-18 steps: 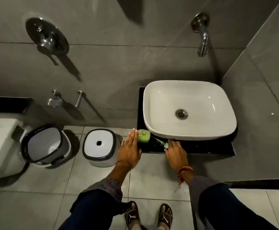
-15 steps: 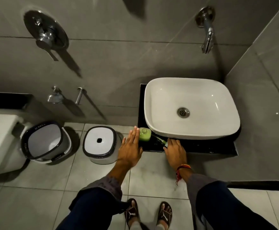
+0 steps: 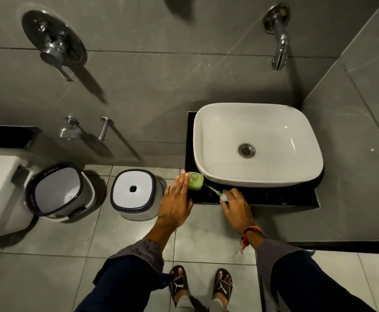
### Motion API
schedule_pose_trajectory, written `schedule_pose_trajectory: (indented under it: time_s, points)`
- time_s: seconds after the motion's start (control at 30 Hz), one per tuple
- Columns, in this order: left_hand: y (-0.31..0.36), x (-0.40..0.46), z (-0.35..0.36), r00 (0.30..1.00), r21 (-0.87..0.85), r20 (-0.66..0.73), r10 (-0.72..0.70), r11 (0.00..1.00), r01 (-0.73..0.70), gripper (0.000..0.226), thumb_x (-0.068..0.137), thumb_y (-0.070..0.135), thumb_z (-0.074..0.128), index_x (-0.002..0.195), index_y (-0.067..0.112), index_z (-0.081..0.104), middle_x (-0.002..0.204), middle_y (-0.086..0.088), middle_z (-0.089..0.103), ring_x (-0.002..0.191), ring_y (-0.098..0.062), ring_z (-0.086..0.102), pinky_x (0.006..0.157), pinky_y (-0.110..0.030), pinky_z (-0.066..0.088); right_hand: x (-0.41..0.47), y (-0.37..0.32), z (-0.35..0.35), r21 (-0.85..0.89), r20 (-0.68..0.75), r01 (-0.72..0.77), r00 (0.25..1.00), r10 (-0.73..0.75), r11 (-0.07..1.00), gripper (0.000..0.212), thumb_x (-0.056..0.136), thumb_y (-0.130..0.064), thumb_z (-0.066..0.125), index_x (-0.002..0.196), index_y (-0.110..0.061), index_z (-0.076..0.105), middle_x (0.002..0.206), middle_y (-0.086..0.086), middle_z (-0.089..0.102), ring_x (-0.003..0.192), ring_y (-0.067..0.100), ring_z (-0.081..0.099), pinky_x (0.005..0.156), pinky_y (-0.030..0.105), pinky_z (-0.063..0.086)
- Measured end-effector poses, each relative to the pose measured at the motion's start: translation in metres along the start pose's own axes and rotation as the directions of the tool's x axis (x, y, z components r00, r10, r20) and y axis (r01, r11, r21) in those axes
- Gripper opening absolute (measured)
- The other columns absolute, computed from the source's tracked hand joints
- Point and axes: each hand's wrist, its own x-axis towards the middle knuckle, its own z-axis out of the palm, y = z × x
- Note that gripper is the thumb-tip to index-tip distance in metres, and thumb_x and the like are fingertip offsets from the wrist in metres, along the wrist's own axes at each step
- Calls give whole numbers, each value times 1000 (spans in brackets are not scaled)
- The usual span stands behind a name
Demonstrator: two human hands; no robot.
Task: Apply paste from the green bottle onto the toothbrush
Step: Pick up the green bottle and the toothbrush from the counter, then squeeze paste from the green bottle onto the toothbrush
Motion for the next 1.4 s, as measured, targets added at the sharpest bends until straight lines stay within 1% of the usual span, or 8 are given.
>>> schedule_pose_trajectory:
  time_s: [0.2,0.3,0.37,0.43,0.63,0.93,1.17,1.4]
  points:
    - [5,5,8,999,33,31,-28,999,27,85,102,32,49,164,16,-7,174,-1,-8,161,-23,0,130,-49,16,-2,-4,-22,242,-181,76,983,-32,967,30,92,-9,67,121,-7,66,115,8,60,107,23,60,99,33,51]
    - [7,3,4,999,42,34,-29,999,27,85,102,34,48,164,15,-8,174,-1,-9,161,-22,-1,130,-48,15,0,-20,-40,279,-254,132,965,-59,951,23,88,-11,70,111,-12,64,105,1,59,94,12,58,88,17,48]
    - [8,1,3,999,40,36,-24,999,23,86,102,35,48,164,15,-9,174,-1,-10,161,-22,-2,130,-48,14,2,-30,-49,280,-297,183,950,-96,942,25,85,-8,73,108,-13,64,103,-1,57,91,6,55,86,3,41]
    - [9,-1,1,999,43,41,-14,999,12,87,102,36,49,164,15,-9,174,-1,-10,161,-23,-2,130,-48,14,3,-39,-56,272,-315,245,936,-155,931,27,83,-6,74,108,-12,65,103,0,57,92,2,53,88,0,38]
    - [11,-1,0,998,-6,57,-18,1000,18,84,105,45,44,164,15,-7,174,-2,-8,161,-21,0,131,-47,13,5,-61,-64,234,-313,353,910,-273,906,28,85,-7,73,112,-10,65,105,1,54,96,5,54,91,0,38]
    - [12,1,3,997,-16,71,-38,999,39,86,104,46,47,164,15,-8,174,-1,-9,161,-22,1,130,-49,14,12,-69,-68,233,-249,338,927,-280,912,28,86,-6,71,112,-12,64,104,0,52,93,2,51,86,-1,39]
    - [12,1,4,997,-5,60,-42,999,42,91,102,42,52,163,16,-9,174,-2,-9,161,-23,1,130,-50,13,34,-83,-55,213,-65,262,965,-254,941,27,88,-5,65,114,-14,61,111,4,59,98,17,59,87,24,50]
    - [9,1,10,998,-15,56,-30,999,31,87,103,43,48,164,15,-8,173,-3,-9,161,-23,0,130,-51,12,57,-95,-40,9,33,203,979,-203,979,21,92,-16,63,112,-10,63,111,10,68,96,28,66,80,35,54]
